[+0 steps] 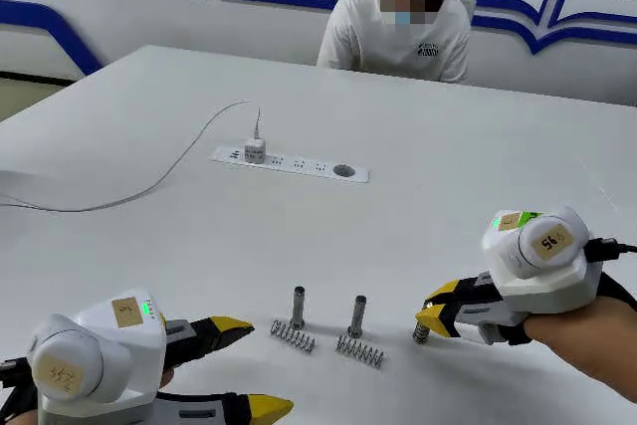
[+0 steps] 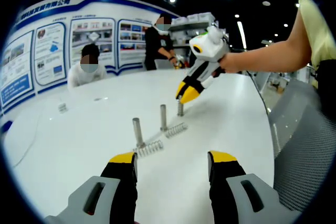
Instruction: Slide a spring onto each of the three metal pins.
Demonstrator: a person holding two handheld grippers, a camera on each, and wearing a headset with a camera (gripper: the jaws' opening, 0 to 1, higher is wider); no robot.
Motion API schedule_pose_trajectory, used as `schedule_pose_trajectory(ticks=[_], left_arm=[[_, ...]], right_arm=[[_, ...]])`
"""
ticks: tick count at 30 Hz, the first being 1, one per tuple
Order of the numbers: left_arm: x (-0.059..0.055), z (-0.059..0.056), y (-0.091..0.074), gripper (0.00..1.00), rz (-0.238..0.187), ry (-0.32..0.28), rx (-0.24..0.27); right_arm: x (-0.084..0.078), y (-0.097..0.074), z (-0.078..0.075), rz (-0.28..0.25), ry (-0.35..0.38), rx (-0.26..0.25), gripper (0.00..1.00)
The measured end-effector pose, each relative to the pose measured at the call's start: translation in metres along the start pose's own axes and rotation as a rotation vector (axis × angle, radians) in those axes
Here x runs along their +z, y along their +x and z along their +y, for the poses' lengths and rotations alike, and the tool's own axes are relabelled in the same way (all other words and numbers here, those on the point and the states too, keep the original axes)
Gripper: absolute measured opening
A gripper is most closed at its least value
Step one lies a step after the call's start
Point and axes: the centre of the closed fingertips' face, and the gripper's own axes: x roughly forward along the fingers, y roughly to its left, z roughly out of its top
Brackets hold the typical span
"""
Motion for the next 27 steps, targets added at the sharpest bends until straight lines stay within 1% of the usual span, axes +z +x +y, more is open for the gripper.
schedule_pose_trajectory(ticks=[6, 11, 20, 27], left_arm=[[0.000, 0.000, 0.000, 0.55, -0.002, 0.001, 0.000], [0.002, 0.001, 0.000, 0.55, -0.004, 0.003, 0.000], [0.003, 0.000, 0.001, 0.55, -0.009, 0.007, -0.003], [0.004, 0.000, 0.001, 0.55, -0.011, 0.008, -0.003]], right_arm=[[-0.003, -0.003, -0.001, -0.006, 0.011, -0.010, 0.16], [-0.011, -0.006, 0.000, -0.001, 0.027, -0.015, 0.16], [-0.026, -0.012, 0.011, 0.015, 0.040, -0.006, 0.16], [-0.030, -0.012, 0.024, 0.023, 0.039, 0.010, 0.16]])
